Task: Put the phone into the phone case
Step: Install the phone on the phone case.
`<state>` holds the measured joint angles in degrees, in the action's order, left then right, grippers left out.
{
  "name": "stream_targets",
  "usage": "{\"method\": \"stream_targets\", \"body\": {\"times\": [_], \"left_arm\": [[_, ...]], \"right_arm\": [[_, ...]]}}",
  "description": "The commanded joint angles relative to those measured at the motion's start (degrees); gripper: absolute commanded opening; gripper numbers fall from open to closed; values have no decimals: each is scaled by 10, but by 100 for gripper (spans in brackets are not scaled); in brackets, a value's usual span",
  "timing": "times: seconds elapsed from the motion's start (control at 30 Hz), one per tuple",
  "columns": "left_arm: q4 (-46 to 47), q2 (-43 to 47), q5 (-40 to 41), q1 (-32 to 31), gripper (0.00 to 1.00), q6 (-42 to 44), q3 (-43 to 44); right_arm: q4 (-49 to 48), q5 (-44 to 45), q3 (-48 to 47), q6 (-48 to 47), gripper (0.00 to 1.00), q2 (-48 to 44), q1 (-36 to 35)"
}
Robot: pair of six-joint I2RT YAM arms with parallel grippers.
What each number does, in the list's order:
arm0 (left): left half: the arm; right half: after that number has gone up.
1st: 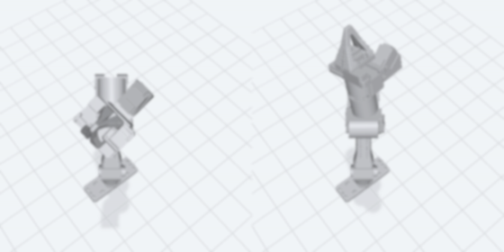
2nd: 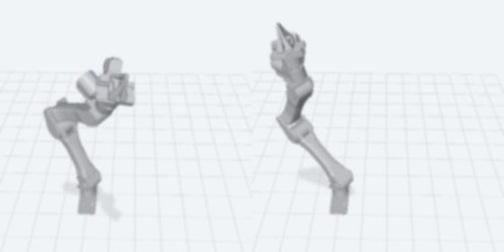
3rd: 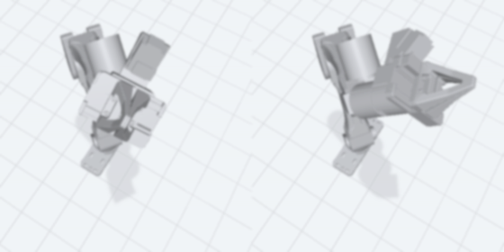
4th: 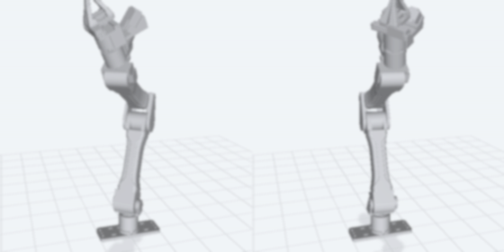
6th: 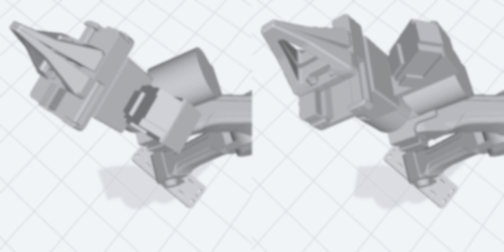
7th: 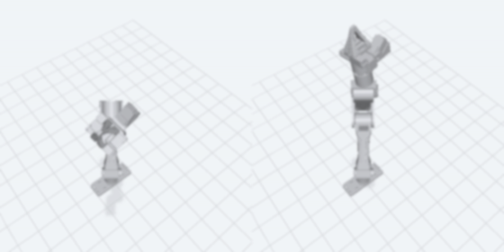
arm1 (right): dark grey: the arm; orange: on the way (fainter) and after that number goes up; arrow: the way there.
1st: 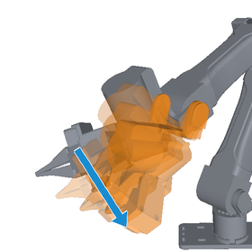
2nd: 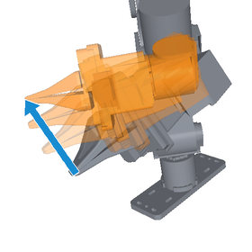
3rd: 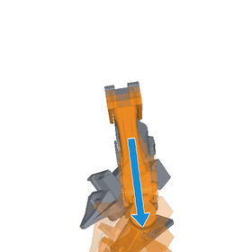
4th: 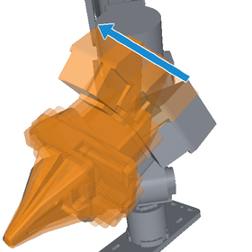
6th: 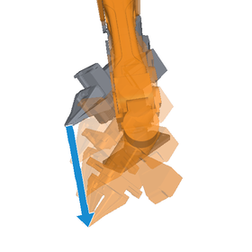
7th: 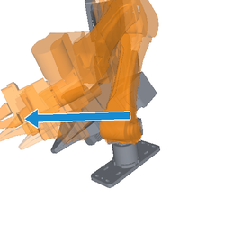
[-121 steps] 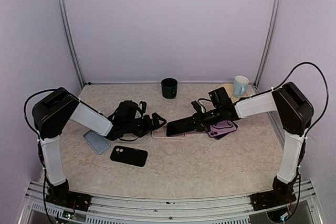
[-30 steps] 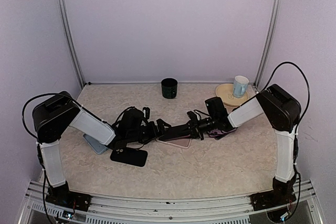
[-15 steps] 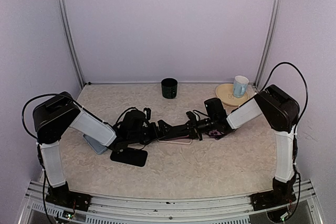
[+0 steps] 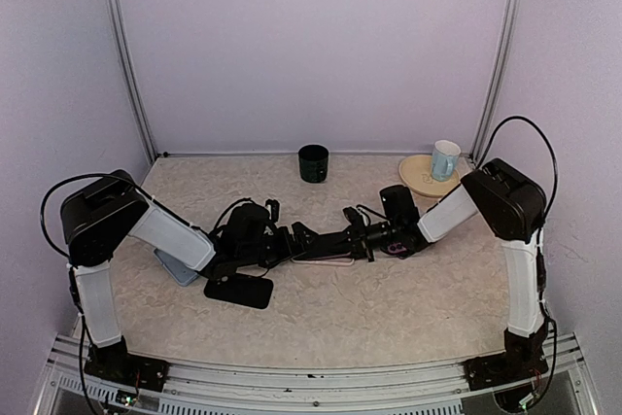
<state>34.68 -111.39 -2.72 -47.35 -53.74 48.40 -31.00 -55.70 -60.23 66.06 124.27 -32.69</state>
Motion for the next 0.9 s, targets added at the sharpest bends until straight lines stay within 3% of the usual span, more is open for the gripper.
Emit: {"method": "stream_targets", "body": {"times": [0.0, 0.37, 0.87], "left_arm": [[16, -30, -112, -30, 99, -17, 9], [22, -27, -120, -30, 99, -15, 16], [-20, 34, -76, 1, 99, -4, -17]], "right_arm": [[48, 6, -1, -3, 0, 56, -41], [44, -4, -11, -26, 0, 56, -41], [-137, -42, 31, 35, 0, 21, -20]]}}
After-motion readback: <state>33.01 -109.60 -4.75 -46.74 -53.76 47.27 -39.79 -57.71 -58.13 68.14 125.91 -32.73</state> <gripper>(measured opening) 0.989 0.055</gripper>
